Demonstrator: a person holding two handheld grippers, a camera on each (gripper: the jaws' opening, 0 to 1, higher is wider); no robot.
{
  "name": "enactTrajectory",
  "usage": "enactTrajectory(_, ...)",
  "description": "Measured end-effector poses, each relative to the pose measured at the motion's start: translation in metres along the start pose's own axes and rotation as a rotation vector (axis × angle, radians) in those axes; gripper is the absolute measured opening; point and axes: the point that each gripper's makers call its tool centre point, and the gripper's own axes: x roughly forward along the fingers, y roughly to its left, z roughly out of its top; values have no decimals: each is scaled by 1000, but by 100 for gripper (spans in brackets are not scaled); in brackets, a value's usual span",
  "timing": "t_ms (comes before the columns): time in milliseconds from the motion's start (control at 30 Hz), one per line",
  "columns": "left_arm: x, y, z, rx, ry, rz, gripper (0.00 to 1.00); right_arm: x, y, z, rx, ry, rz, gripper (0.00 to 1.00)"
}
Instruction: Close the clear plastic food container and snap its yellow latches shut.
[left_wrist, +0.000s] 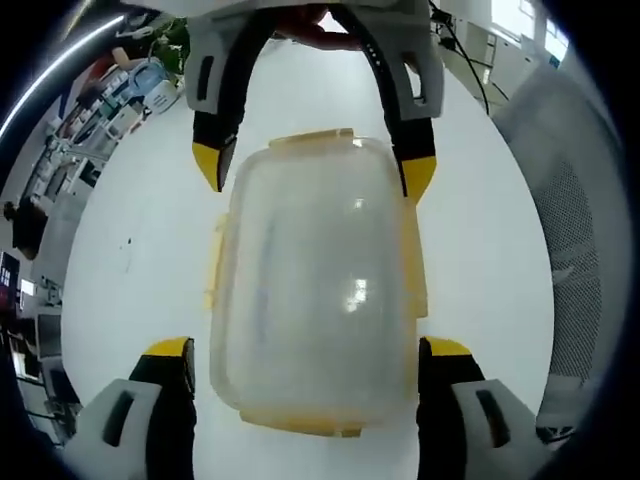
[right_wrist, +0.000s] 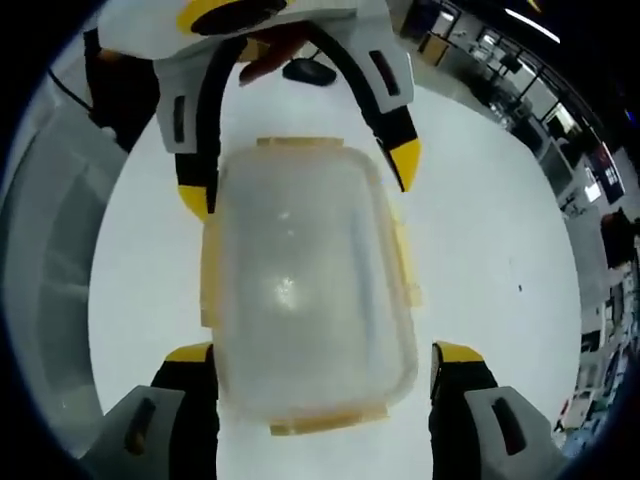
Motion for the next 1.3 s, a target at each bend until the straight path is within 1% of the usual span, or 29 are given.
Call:
enactTrajectory(133, -5, 1, 0, -11, -10, 25, 93, -7, -1, 2, 14, -14, -18, 88)
enactTrajectory(200, -7, -1, -1, -25, -15, 22, 92, -9, 0, 2, 19, -22, -25, 88)
enactTrajectory(300, -10, -2, -5, -37, -11, 34, 93, -14, -2, 1, 14, -26, -51, 88)
enactTrajectory(367, -13, -3, -7, -71, -19, 43, 93, -16, -1, 2, 23, -33, -55, 89)
enactTrajectory(567, -21, -7, -10, -104, -31, 64, 93, -20, 7, 2, 40, -47, -75, 88)
enactTrajectory(633, -25, -9, -10, -129, -44, 66, 93, -21, 12, 3, 58, -54, -72, 88)
enactTrajectory(767, -28, -14, -13, -139, -43, 74, 93, -24, 18, 3, 88, -73, -81, 88)
enactTrajectory(833, -31, -16, -13, -158, -55, 78, 93, -27, 20, 3, 104, -86, -92, 88)
enactTrajectory(900, -34, -18, -14, -174, -57, 83, 93, -30, 23, 3, 141, -105, -96, 88)
enactTrajectory(967, -36, -19, -15, -198, -63, 89, 93, -31, 25, 1, 158, -118, -104, 87)
enactTrajectory(1033, -38, -23, -16, -224, -73, 91, 93, -32, 30, -4, 159, -106, -105, 87)
enactTrajectory(1067, -39, -24, -16, -234, -74, 91, 93, -33, 32, -6, 163, -111, -110, 87)
enactTrajectory(1167, -43, -29, -15, -285, -103, 95, 93, -36, 34, -9, 214, -132, -117, 86)
enactTrajectory(1300, -43, -35, -16, -314, -111, 100, 93, -38, 40, -14, 227, -138, -128, 86)
